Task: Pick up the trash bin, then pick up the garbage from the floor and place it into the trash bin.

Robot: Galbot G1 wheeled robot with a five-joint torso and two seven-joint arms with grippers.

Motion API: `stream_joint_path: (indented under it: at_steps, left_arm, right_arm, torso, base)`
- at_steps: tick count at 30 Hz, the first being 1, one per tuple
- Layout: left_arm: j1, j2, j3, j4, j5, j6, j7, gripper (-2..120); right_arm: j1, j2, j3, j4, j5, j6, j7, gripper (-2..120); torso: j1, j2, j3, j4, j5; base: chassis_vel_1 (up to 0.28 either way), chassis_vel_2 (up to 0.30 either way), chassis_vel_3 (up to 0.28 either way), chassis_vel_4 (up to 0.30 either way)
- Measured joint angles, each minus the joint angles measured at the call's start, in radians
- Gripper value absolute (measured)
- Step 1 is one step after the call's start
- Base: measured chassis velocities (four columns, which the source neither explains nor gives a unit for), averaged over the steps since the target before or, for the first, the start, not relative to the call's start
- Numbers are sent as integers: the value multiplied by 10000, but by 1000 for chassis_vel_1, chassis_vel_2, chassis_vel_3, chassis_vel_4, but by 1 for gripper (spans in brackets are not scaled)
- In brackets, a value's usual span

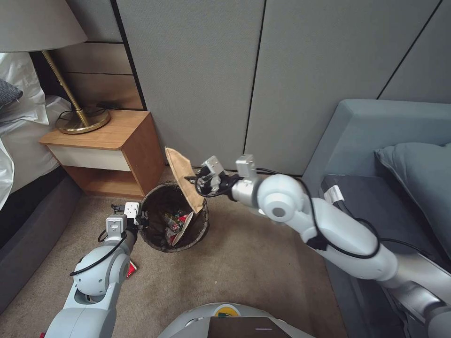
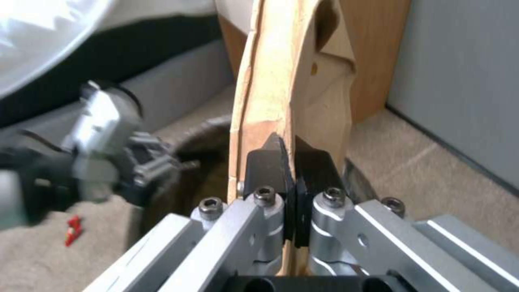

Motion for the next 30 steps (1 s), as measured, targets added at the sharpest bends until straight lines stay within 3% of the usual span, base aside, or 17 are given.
stream_joint_path:
  at_steps: [5,13,17,30]
  left_arm:
    - [-33,6,-35,24,-31,0,11,3]
    - [-121,-19,-83,150,-61,0,28,3]
    - [-135,-25,-115,198,-75,1,34,3]
    - [-156,-46,-146,290,-96,4,44,3]
  right_arm:
    - [-121,541,-437,-844,-466,180,26,0]
    - [-413,2231,-958,-2398,-1106,510,-25,0]
    - [-584,2657,-1156,-3074,-1452,626,-179,0]
    - [-906,3082,-1338,-4699,-2099,1044,-557,0]
  torso:
    - [0,0,0,-1,0]
    - [0,0,-1,1,0]
    - [0,0,-1,0,0]
    - [0,0,-1,-1,2]
  base:
    - [0,0,0,0]
    - [0,0,0,0]
    - [0,0,0,0]
    - [0,0,0,0]
